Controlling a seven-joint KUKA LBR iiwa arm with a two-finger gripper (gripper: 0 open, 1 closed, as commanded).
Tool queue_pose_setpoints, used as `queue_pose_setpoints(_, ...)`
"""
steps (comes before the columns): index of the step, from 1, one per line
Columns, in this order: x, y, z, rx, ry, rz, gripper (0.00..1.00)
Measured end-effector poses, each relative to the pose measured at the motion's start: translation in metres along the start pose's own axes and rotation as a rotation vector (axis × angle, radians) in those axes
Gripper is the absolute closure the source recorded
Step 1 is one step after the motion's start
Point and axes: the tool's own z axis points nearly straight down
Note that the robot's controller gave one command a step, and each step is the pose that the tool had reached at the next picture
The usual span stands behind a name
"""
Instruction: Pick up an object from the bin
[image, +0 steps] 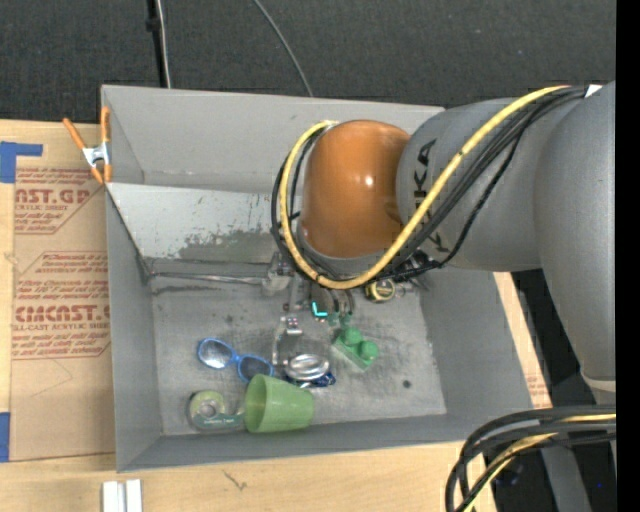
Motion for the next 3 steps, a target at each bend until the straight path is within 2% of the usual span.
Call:
queue_pose_setpoints(1,-0.006,0.008,0.098,-0.003,-0.019,-0.006,0.00)
queue_pose_setpoints(2,0.017,0.042,0.070,-0.004,-0.012,0.021,0.00)
queue_pose_setpoints(3,0.017,0.048,0.055,-0.002,-0.009,0.095,0.00)
